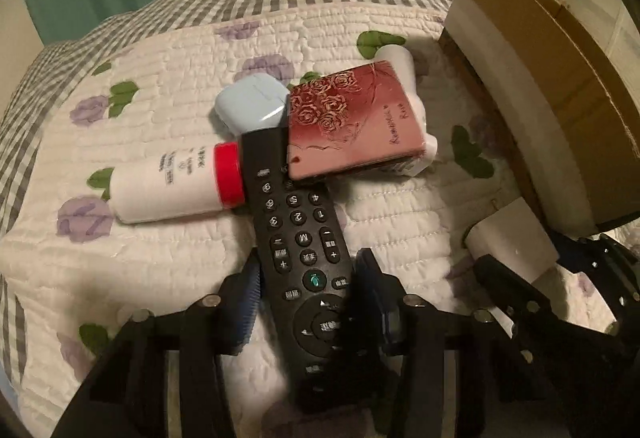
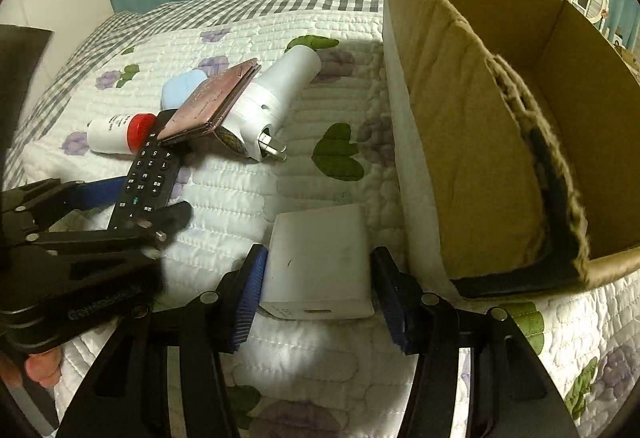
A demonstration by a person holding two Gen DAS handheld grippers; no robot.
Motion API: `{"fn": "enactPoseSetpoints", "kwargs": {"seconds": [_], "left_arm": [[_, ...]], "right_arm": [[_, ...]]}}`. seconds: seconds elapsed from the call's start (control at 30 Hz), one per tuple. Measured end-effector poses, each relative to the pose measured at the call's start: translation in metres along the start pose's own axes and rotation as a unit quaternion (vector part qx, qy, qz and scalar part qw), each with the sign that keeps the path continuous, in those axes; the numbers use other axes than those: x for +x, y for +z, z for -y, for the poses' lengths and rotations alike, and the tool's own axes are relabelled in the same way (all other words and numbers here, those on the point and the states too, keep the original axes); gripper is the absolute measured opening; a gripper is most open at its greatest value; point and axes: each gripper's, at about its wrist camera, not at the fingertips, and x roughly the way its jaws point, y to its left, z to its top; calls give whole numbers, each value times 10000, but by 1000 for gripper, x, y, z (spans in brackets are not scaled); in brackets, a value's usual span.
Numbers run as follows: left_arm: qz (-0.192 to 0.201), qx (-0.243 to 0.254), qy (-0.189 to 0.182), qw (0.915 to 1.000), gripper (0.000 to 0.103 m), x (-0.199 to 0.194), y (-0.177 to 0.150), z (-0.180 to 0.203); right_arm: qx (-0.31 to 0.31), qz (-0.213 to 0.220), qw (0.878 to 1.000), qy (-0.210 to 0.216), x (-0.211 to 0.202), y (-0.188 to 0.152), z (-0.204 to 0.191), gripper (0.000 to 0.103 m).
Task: Organize rigid objects
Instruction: 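Grasp the black remote with the left gripper while the right gripper grasps a white charger, then carry the remote and white charger into the box and release both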
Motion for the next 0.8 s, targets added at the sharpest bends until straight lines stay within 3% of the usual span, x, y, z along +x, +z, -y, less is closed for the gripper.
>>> {"fn": "enactPoseSetpoints", "kwargs": {"seconds": [0.33, 0.53, 0.63, 0.8], "left_arm": [[186, -161, -280, 9993, 35, -51, -28, -11], [151, -202, -352, 9991, 32, -86, -54, -10], [254, -123, -411, 9988, 21, -107, -59, -6], [521, 34, -465, 9976, 21, -140, -57, 9]], "right_arm": [[39, -28, 9997, 237, -30, -11, -13, 53], [-73, 93, 9992, 391, -69, -28, -33, 53], [-56, 180, 9986, 484, -90, -32, -37, 53], [-33, 554, 9971, 521, -137, -27, -33, 53]]}}
